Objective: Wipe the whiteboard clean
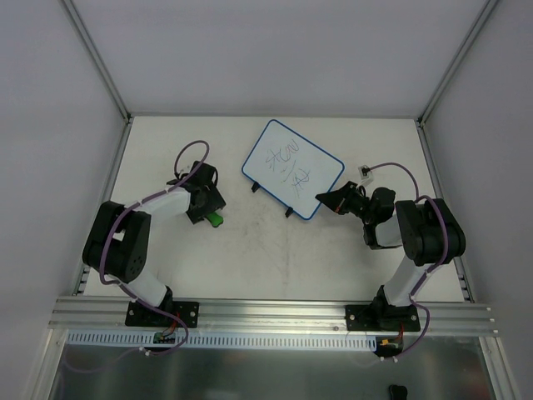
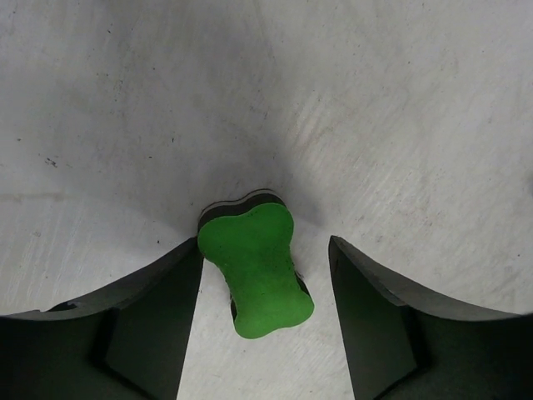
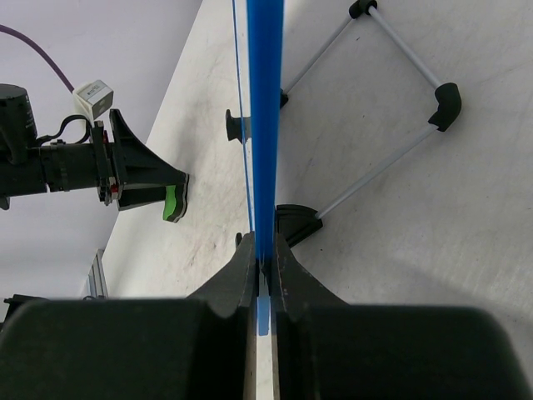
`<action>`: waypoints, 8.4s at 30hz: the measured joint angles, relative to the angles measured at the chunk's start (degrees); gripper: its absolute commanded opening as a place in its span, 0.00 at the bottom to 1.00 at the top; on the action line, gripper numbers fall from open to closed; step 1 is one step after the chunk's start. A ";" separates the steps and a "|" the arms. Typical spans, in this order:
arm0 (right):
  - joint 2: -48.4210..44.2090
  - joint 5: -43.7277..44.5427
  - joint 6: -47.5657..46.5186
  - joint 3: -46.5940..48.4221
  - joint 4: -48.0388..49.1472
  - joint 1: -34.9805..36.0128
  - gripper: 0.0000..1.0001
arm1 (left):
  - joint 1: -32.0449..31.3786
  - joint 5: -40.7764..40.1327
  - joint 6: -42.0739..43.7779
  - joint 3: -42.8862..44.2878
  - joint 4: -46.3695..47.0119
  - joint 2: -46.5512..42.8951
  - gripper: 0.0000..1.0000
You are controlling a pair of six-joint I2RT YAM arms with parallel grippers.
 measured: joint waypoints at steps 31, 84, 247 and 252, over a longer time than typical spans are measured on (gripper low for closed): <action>0.00 -0.04 -0.11 0.00 0.00 0.00 0.00 | 1.79 26.25 26.43 2.67 25.38 -5.31 0.00; 0.00 0.42 0.00 -0.35 -0.04 0.55 0.00 | -13.31 23.43 47.32 39.32 41.64 29.88 0.00; -0.22 0.66 -0.44 -0.66 -0.35 0.74 0.00 | -11.19 34.58 46.29 29.27 32.50 24.06 0.00; -0.26 0.55 -0.42 -0.66 -0.11 0.74 0.00 | -3.67 31.67 39.60 27.43 33.94 24.41 0.00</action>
